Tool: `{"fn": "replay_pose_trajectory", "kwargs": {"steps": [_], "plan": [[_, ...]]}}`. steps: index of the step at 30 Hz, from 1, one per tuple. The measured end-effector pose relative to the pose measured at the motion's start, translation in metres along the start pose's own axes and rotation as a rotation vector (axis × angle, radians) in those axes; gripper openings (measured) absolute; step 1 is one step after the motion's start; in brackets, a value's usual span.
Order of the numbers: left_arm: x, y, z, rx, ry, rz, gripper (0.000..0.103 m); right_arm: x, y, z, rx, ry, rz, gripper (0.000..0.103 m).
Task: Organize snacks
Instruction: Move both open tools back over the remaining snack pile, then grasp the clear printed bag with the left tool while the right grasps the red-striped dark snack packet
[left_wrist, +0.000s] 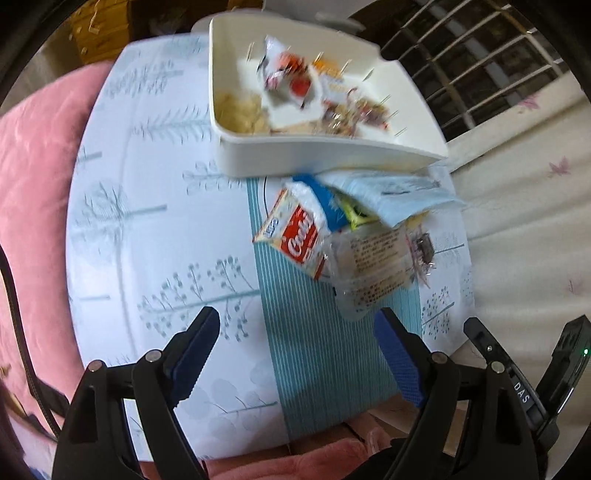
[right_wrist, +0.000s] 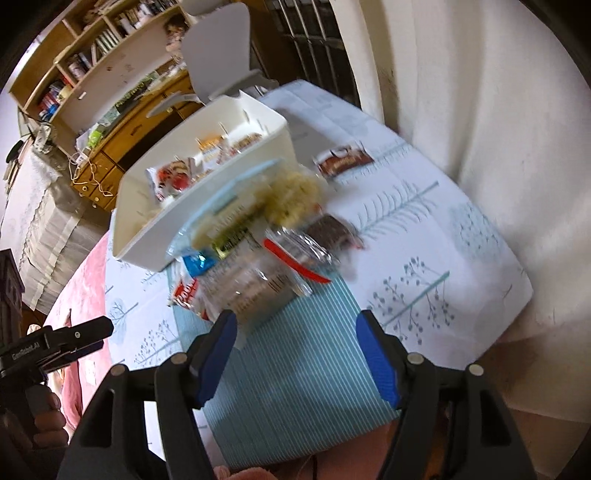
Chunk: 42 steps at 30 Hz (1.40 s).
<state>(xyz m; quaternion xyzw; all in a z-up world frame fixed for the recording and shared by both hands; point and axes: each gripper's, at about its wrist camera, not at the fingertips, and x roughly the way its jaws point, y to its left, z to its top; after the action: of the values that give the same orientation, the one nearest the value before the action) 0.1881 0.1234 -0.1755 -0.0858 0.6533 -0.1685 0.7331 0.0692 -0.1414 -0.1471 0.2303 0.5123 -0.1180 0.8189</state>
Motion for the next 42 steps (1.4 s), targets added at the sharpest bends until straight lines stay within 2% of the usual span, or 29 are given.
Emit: {"fn": "replay_pose_trajectory", "kwargs": {"steps": [5, 7, 12, 18, 21, 28, 35, 42], "plan": [[0.015, -0.009, 0.000, -0.065, 0.016, 0.039, 0.087, 0.016, -0.009, 0.009, -0.048, 0.056, -0.004, 0.067], [0.022, -0.014, -0.002, -0.090, 0.010, 0.048, 0.091, 0.021, -0.012, 0.011, -0.089, 0.076, -0.001, 0.067], [0.039, -0.035, -0.008, -0.133, 0.005, 0.063, 0.093, 0.035, -0.017, 0.022, -0.227, 0.123, -0.002, 0.067], [0.062, -0.060, -0.012, -0.202, -0.005, 0.094, 0.093, 0.052, -0.023, 0.038, -0.417, 0.127, 0.027, 0.067], [0.071, -0.072, -0.011, -0.246, -0.018, 0.106, 0.093, 0.061, -0.026, 0.047, -0.503, 0.113, 0.068, 0.067], [0.092, -0.103, 0.002, -0.289, -0.040, 0.156, 0.093, 0.076, -0.031, 0.063, -0.640, 0.069, 0.154, 0.067], [0.111, -0.115, 0.018, -0.302, -0.027, 0.206, 0.093, 0.096, -0.035, 0.069, -0.686, 0.072, 0.204, 0.067], [0.134, -0.122, 0.033, -0.315, 0.001, 0.229, 0.093, 0.117, -0.033, 0.074, -0.721, 0.116, 0.246, 0.062]]}}
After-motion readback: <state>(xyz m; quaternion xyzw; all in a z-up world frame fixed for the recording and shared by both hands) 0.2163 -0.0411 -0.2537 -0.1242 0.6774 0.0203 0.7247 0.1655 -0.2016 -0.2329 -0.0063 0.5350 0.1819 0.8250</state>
